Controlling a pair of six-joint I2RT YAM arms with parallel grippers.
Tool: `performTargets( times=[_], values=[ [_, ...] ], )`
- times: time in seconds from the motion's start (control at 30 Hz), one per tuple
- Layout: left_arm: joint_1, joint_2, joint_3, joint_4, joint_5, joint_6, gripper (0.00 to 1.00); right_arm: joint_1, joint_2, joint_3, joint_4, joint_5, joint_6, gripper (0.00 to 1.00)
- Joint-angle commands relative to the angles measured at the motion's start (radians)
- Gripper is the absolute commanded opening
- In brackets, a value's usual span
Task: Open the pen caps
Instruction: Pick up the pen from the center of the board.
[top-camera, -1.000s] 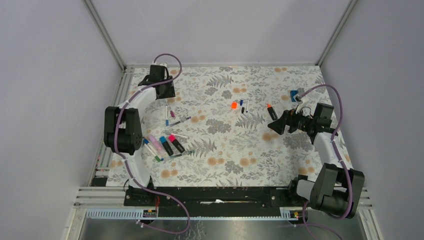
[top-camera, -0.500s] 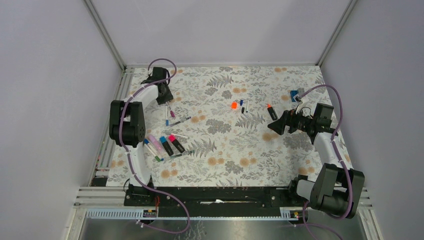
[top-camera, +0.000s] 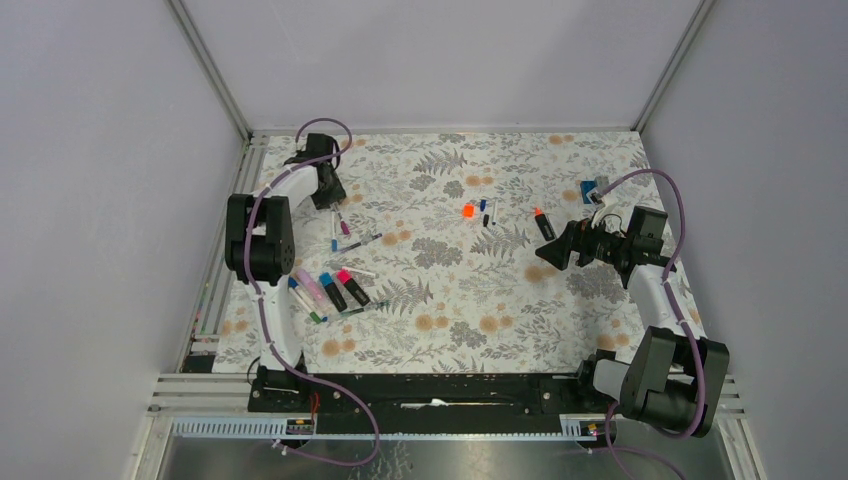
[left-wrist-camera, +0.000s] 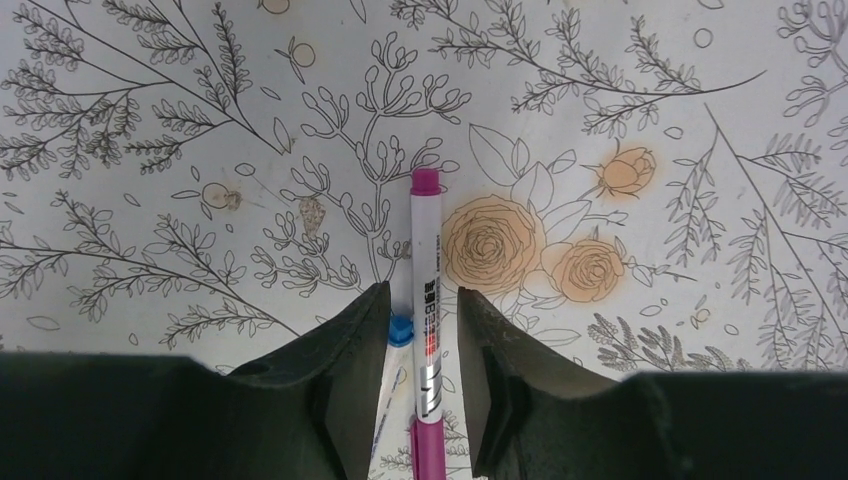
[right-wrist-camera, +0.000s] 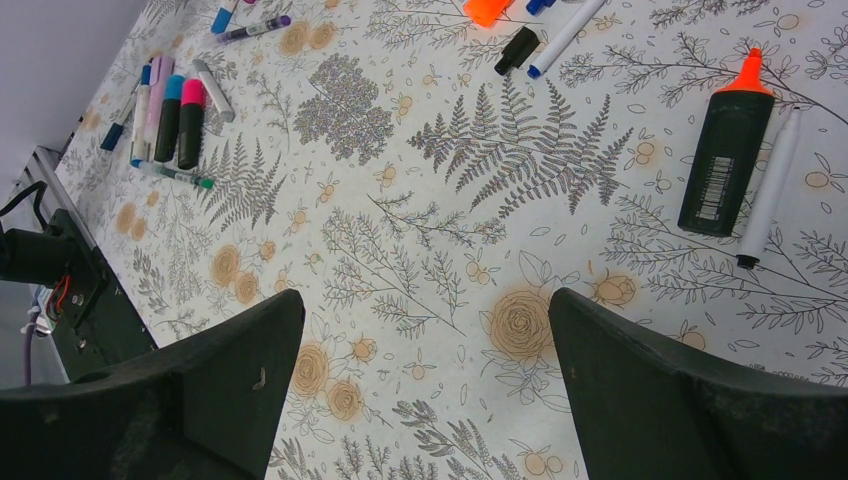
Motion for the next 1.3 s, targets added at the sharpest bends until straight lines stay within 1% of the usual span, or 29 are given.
performTargets(
  times=[0.0,0.2,0.3,0.33,0.47,0.57,0.73,0.87,1.03,1.13,1.27],
  values=[
    [0.006,0.024,0.050,-0.013,0.007,-0.004,0.37,-0.004,-0.022,0.032,-0.002,-0.006,-0.023,1.00],
    [0.006,0.058,0.081,-0.055,0.026,-0.017,0.36,-0.004,-0.018,0.033,-0.001,-0.014,-0.023,1.00],
    [0.007,0.077,0.094,-0.067,0.062,-0.019,0.30,-0.004,-0.013,0.038,-0.002,-0.028,-0.018,1.00],
    [0.007,0.083,0.098,-0.071,0.072,-0.020,0.26,-0.004,-0.013,0.038,-0.002,-0.028,-0.017,1.00],
    [-0.001,0.107,0.107,-0.073,0.106,-0.026,0.15,-0.004,-0.015,0.040,-0.002,-0.034,-0.014,1.00],
    [-0.010,0.131,0.132,-0.073,0.132,-0.039,0.11,-0.005,-0.016,0.041,-0.002,-0.036,-0.011,1.00],
    [-0.048,0.162,0.217,-0.069,0.167,-0.053,0.06,-0.004,-0.018,0.040,-0.003,-0.046,-0.011,1.00],
    [-0.075,0.141,0.222,0.003,0.234,-0.073,0.00,-0.004,-0.026,0.040,-0.013,-0.037,-0.020,1.00],
    [-0.084,0.089,0.194,0.127,0.337,-0.087,0.00,-0.004,-0.028,0.039,-0.014,-0.037,-0.023,1.00],
    [-0.086,0.036,0.141,0.215,0.411,-0.093,0.00,-0.004,-0.023,0.037,-0.014,-0.046,-0.023,1.00],
    [-0.088,-0.057,0.031,0.353,0.540,-0.123,0.00,-0.005,-0.023,0.034,-0.015,-0.057,-0.029,1.00]
  ],
)
